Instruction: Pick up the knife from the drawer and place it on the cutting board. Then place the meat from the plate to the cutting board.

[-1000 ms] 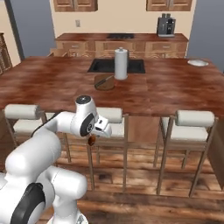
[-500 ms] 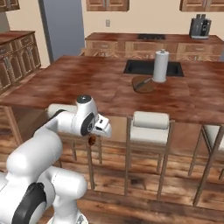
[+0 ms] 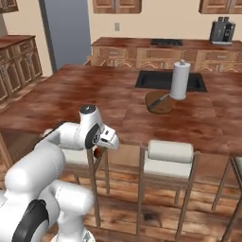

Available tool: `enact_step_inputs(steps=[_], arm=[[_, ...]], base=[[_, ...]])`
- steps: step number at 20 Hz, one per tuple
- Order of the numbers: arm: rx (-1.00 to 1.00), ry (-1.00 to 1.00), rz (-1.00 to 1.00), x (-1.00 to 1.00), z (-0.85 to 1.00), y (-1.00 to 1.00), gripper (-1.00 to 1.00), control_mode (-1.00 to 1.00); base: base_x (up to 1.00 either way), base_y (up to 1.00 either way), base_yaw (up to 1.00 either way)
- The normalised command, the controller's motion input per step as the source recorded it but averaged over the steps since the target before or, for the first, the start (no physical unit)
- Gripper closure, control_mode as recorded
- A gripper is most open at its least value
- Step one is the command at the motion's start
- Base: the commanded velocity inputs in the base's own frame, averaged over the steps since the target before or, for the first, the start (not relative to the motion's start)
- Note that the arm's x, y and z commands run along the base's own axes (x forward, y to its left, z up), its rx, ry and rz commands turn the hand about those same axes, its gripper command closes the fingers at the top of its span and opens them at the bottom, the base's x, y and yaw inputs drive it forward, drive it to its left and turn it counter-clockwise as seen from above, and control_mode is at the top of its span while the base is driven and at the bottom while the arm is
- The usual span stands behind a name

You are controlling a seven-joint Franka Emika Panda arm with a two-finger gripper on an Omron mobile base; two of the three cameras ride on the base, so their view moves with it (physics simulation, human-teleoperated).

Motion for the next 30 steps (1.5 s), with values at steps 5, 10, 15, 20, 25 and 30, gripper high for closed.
enact_step_inputs(steps=[5, 10, 15, 20, 25, 30], arm=[[0.00, 0.00, 0.00, 0.00, 0.00, 0.00, 1.00, 1.00], [0.00, 0.00, 0.00, 0.00, 0.00, 0.00, 1.00, 1.00], [0.00, 0.00, 0.00, 0.00, 0.00, 0.00, 1.00, 1.00], [0.00, 0.00, 0.00, 0.00, 0.00, 0.00, 1.00, 1.00], [0.01, 0.04, -0.08, 0.50, 0.56, -0.38, 1.00, -1.00], [0.01, 0.05, -0.17, 0.37, 0.66, -0.41, 1.00, -1.00]], base=[[1.00, 0.05, 0.00], [0.99, -0.05, 0.00], [0.84, -0.23, 0.00], [0.75, -0.18, 0.00], [0.00, 0.00, 0.00], [0.00, 0.00, 0.00]])
